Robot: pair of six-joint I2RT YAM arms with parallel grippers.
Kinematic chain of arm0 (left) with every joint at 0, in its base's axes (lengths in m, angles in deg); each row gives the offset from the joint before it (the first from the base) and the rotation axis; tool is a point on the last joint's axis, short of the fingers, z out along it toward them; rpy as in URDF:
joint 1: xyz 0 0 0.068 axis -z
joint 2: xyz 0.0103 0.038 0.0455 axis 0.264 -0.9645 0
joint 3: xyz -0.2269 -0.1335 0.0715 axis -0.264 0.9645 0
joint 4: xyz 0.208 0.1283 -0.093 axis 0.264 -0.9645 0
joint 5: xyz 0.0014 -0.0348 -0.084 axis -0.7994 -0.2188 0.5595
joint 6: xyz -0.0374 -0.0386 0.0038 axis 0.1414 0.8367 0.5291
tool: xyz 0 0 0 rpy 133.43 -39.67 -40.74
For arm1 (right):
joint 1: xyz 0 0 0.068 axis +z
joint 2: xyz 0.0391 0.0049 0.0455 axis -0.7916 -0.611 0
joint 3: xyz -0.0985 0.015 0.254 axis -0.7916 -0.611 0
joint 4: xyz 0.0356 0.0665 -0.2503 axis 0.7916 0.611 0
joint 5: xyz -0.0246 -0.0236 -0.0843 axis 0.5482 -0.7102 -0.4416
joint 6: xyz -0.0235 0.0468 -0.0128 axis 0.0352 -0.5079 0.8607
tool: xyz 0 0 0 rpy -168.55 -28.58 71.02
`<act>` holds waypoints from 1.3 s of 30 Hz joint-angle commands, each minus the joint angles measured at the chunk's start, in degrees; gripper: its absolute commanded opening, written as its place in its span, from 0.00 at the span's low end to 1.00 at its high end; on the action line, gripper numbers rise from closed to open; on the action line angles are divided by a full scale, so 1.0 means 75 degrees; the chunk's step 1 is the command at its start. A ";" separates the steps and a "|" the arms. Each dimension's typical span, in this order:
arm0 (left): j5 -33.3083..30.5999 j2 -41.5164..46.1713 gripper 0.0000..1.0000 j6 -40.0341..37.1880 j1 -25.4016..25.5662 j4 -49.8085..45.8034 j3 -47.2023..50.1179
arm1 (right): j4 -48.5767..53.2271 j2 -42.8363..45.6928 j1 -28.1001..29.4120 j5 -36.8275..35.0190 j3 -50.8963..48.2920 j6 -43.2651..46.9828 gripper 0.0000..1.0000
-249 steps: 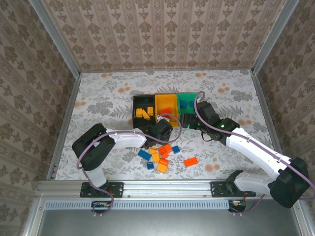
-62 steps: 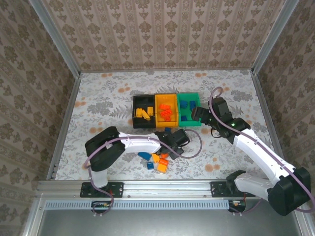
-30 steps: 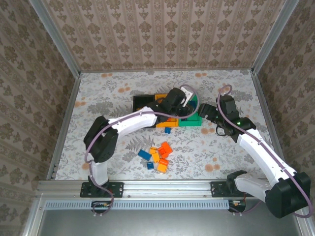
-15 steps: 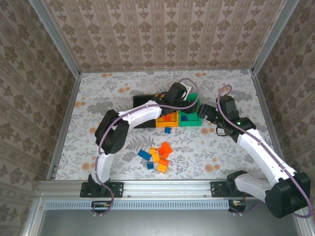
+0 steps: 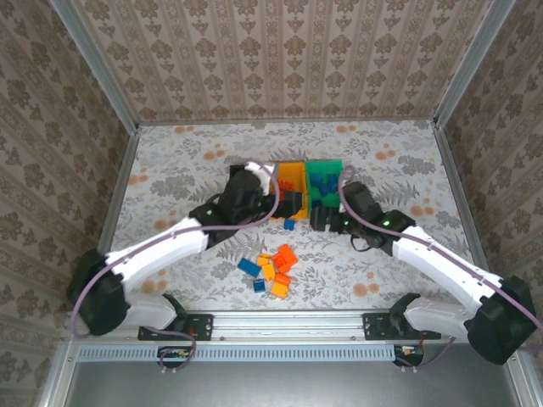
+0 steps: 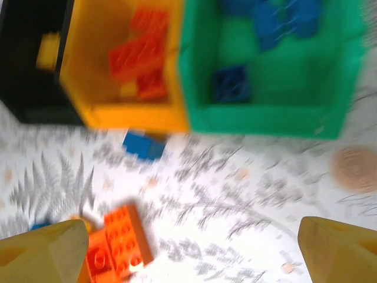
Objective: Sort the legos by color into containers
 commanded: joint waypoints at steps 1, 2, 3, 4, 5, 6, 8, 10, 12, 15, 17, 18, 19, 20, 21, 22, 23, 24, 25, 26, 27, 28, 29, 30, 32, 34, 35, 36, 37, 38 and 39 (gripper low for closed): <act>-0.0817 0.1116 1.00 0.0456 0.0026 -0.0711 0.0894 | -0.0028 -0.0554 0.0940 0.0122 -0.0125 0.0485 0.93; -0.1001 0.1499 1.00 0.0576 0.0020 -0.0912 0.1200 | -0.0046 -0.0782 0.1247 0.0104 -0.0106 0.0569 0.93; -0.1114 0.1823 1.00 0.0641 0.0015 -0.1037 0.1462 | -0.0043 -0.1004 0.1521 0.0051 -0.0075 0.0626 0.93; -0.1251 0.2198 1.00 0.0762 0.0020 -0.1178 0.1725 | -0.0036 -0.1279 0.1790 -0.0032 -0.0021 0.0688 0.93; -0.1397 0.2527 1.00 0.0869 0.0015 -0.1315 0.1966 | -0.0041 -0.1552 0.2016 -0.0136 0.0038 0.0693 0.93; -0.1500 0.2793 1.00 0.0944 0.0015 -0.1402 0.2154 | -0.0074 -0.1760 0.2199 -0.0219 0.0080 0.0702 0.93; -0.1628 0.3290 1.00 0.1066 0.0018 -0.1529 0.2488 | -0.0187 -0.2323 0.2483 -0.0421 0.0203 0.0648 0.93; -0.1684 0.3648 1.00 0.1151 0.0018 -0.1586 0.2715 | -0.0331 -0.2653 0.2577 -0.0545 0.0270 0.0526 0.91; -0.1707 0.3827 1.00 0.1224 0.0011 -0.1653 0.2846 | -0.0465 -0.2840 0.2578 -0.0678 0.0299 0.0382 0.90; -0.1754 0.3873 1.00 0.1287 0.0006 -0.1749 0.2931 | -0.0569 -0.3053 0.2571 -0.0892 0.0355 0.0292 0.89; -0.1745 0.3827 1.00 0.1320 0.0006 -0.1779 0.2961 | -0.0470 -0.3252 0.2549 -0.1046 0.0468 0.0248 0.88; -0.1723 0.3810 1.00 0.1328 0.0004 -0.1749 0.2988 | -0.0396 -0.3361 0.2517 -0.1146 0.0525 0.0206 0.87; -0.1720 0.3800 1.00 0.1328 -0.0002 -0.1722 0.3013 | -0.0298 -0.3423 0.2462 -0.1273 0.0553 0.0142 0.86; -0.1711 0.3801 1.00 0.1340 0.0004 -0.1721 0.3026 | -0.0266 -0.3443 0.2399 -0.1355 0.0524 0.0095 0.85; -0.1713 0.3811 1.00 0.1334 0.0005 -0.1700 0.3047 | -0.0249 -0.3438 0.2321 -0.1408 0.0483 0.0060 0.84; -0.1730 0.3814 1.00 0.1331 0.0007 -0.1695 0.3062 | -0.0221 -0.3423 0.2237 -0.1452 0.0415 0.0026 0.83; -0.1742 0.3817 1.00 0.1328 0.0002 -0.1698 0.3074 | -0.0192 -0.3389 0.2151 -0.1518 0.0367 -0.0006 0.82; -0.1714 0.3820 1.00 0.1318 0.0000 -0.1668 0.3090 | -0.0166 -0.3350 0.2092 -0.1592 0.0300 -0.0025 0.82; -0.1683 0.3815 1.00 0.1291 0.0007 -0.1629 0.3097 | -0.0126 -0.3306 0.2004 -0.1680 0.0238 -0.0048 0.81; -0.1685 0.3809 1.00 0.1299 0.0006 -0.1624 0.3097 | -0.0038 -0.3261 0.1929 -0.1779 0.0184 -0.0081 0.80; -0.1683 0.3809 1.00 0.1304 0.0007 -0.1627 0.3103 | 0.0019 -0.3218 0.1866 -0.1826 0.0138 -0.0095 0.80; -0.1666 0.3799 1.00 0.1274 0.0001 -0.1616 0.3100 | 0.0088 -0.3151 0.1791 -0.1896 0.0062 -0.0125 0.79; -0.1693 0.3797 1.00 0.1259 0.0001 -0.1620 0.3097 | 0.0176 -0.3062 0.1725 -0.1950 0.0001 -0.0166 0.79; -0.1701 0.3797 1.00 0.1261 0.0001 -0.1649 0.3091 | 0.0192 -0.2976 0.1672 -0.1954 -0.0057 -0.0177 0.79; -0.1692 0.3797 1.00 0.1251 -0.0004 -0.1638 0.3109 | 0.0175 -0.2743 0.1636 -0.1914 -0.0142 -0.0138 0.79; -0.1684 0.3785 1.00 0.1246 -0.0011 -0.1629 0.3097 | -0.0082 -0.2440 0.1659 -0.1621 -0.0182 0.0072 0.81; -0.1683 0.3785 1.00 0.1246 -0.0013 -0.1644 0.3101 | -0.0338 -0.2289 0.1689 -0.1337 -0.0208 0.0288 0.84; -0.1686 0.3785 1.00 0.1246 -0.0016 -0.1645 0.3109 | -0.0517 -0.2216 0.1710 -0.1126 -0.0185 0.0457 0.87; -0.1688 0.3782 1.00 0.1257 -0.0032 -0.1673 0.3100 | -0.0579 -0.2243 0.1718 -0.0983 -0.0070 0.0589 0.90; -0.1689 0.3785 1.00 0.1258 -0.0043 -0.1697 0.3098 | -0.0544 -0.2368 0.1701 -0.0975 0.0098 0.0706 0.91; -0.1689 0.3779 1.00 0.1264 -0.0047 -0.1706 0.3098 | -0.0512 -0.2504 0.1710 -0.1000 0.0250 0.0805 0.92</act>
